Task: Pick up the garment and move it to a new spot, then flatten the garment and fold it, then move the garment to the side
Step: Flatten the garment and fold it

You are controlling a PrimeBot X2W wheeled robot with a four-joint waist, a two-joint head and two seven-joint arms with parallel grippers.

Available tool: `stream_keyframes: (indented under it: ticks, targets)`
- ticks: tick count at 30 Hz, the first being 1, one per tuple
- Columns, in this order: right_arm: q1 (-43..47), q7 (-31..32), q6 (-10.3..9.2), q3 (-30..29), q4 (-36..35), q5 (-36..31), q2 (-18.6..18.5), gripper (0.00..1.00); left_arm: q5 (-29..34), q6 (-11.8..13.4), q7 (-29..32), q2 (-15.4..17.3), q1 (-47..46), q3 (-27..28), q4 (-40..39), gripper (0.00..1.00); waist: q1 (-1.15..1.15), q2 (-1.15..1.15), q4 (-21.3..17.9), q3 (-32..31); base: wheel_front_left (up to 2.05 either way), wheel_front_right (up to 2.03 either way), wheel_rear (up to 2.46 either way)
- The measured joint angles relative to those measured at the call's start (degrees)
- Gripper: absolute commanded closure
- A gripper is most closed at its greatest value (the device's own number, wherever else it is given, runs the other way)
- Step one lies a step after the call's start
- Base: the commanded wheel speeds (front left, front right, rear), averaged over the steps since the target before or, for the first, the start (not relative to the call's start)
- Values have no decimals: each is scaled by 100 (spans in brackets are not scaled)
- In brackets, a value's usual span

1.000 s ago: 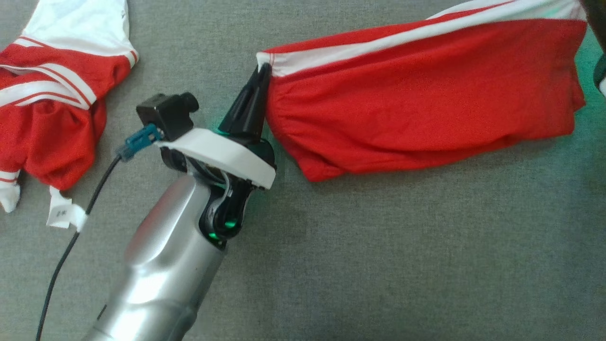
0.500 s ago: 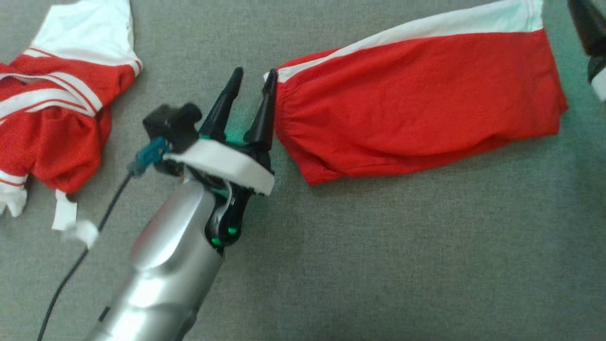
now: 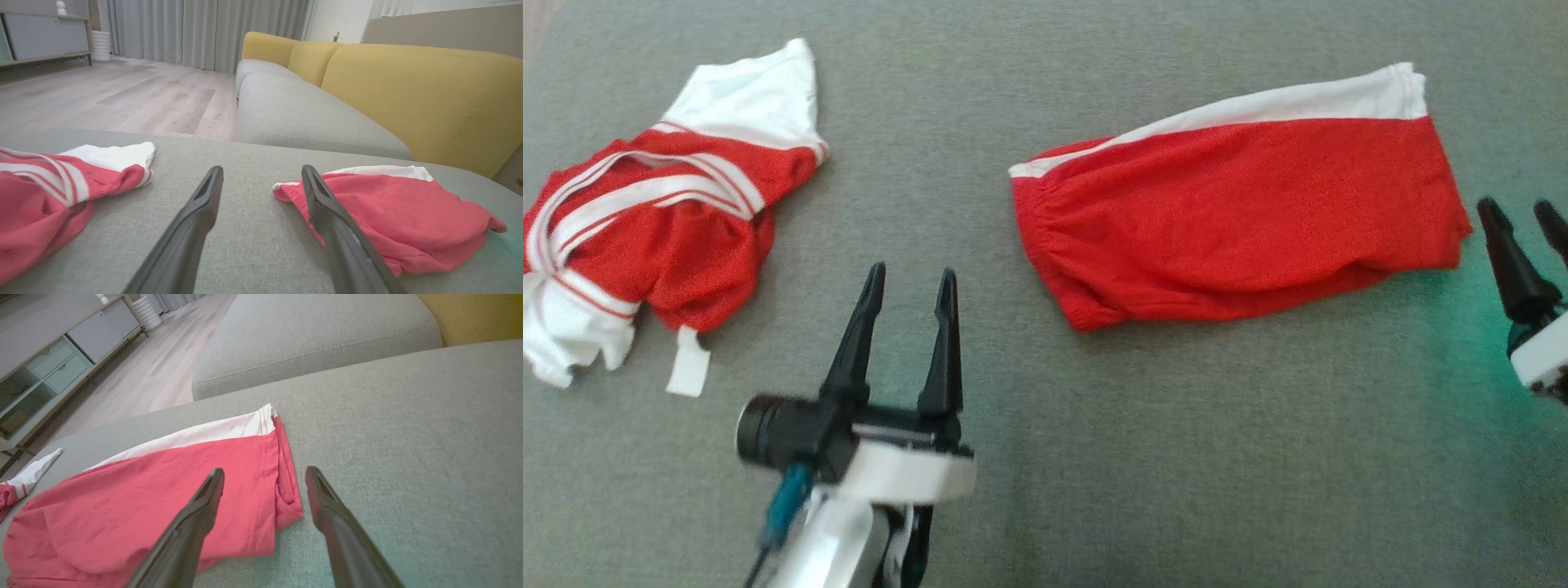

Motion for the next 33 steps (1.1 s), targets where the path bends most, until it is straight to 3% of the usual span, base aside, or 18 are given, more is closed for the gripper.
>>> stream_keyframes:
  ticks: [4, 9, 20, 21, 22, 33]
  targets:
    - [53, 108, 0, -471, 119, -465, 390, 0, 439, 13, -1, -102, 526, 174, -400, 0, 0, 0, 185, 18, 0, 0, 0]
    - [-332, 465, 0, -791, 517, -822, 643, 0, 625, -170, -1, -244, 647, 240, -414, 0, 1, 0, 379, 122, 0, 0, 0]
    - [-1298, 1024, 0, -1256, 1693, -1347, 605, 1, 1006, -415, -9, -410, 520, 299, -437, 0, 1, 0, 839, 410, 0, 0, 0]
    - [-1331, 1037, 0, -1237, 1701, -1295, 605, 55, 1018, -415, -9, -411, 521, 309, -436, 0, 2, 0, 844, 412, 0, 0, 0]
    - [-1339, 1047, 0, -1189, 1700, -1232, 605, 100, 1031, -414, -9, -412, 523, 322, -435, 0, 2, 0, 837, 409, 0, 0, 0]
    - [-916, 692, 0, -1032, 1717, -857, 503, 100, 1268, -472, -9, -419, 553, 447, -336, 0, 1, 0, 443, 126, 0, 0, 0]
